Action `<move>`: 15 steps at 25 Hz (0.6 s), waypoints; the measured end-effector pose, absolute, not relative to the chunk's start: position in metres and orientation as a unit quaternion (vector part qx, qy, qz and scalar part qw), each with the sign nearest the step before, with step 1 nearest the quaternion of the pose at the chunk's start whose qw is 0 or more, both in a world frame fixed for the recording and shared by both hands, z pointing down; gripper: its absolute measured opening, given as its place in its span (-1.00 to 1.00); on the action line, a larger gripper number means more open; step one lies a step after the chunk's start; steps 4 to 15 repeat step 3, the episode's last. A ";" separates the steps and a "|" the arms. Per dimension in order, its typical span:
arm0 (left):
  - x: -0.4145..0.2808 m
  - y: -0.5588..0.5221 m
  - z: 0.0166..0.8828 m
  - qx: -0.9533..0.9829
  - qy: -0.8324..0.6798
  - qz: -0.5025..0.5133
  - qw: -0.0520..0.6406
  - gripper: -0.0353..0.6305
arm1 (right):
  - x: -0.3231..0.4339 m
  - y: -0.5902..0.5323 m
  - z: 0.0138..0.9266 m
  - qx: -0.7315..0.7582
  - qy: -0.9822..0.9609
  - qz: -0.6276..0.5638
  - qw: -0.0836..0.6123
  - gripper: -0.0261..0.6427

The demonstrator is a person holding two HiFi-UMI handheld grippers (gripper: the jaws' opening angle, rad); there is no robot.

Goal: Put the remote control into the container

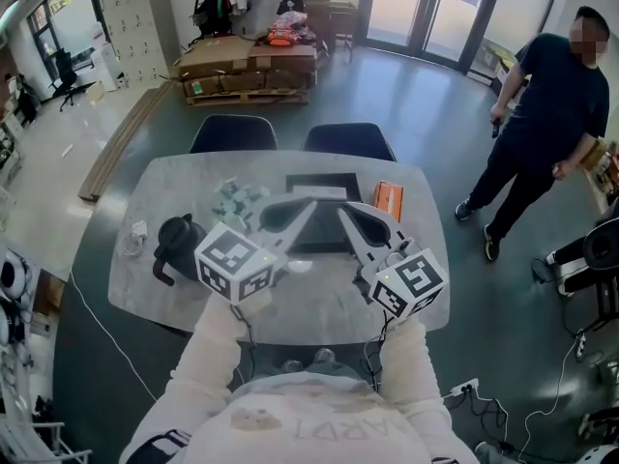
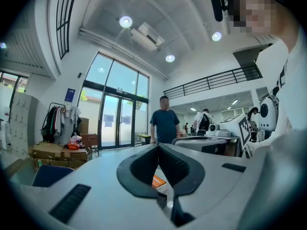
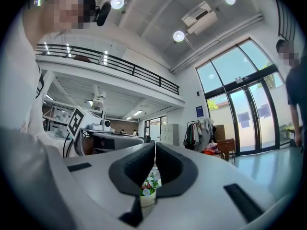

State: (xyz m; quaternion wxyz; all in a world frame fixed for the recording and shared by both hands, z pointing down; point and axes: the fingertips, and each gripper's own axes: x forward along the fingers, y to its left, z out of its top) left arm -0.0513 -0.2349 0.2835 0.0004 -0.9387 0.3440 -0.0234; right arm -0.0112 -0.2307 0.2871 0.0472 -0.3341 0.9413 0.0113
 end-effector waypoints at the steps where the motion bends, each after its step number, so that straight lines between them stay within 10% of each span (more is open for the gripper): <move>1: -0.051 -0.235 0.284 -0.939 0.344 -0.024 0.000 -0.86 | -0.011 -0.231 0.288 -0.334 0.941 0.012 0.047 -0.87; 15: -0.051 -0.234 0.287 -0.939 0.344 -0.024 0.001 -0.86 | -0.011 -0.231 0.289 -0.332 0.942 0.013 0.048 -0.87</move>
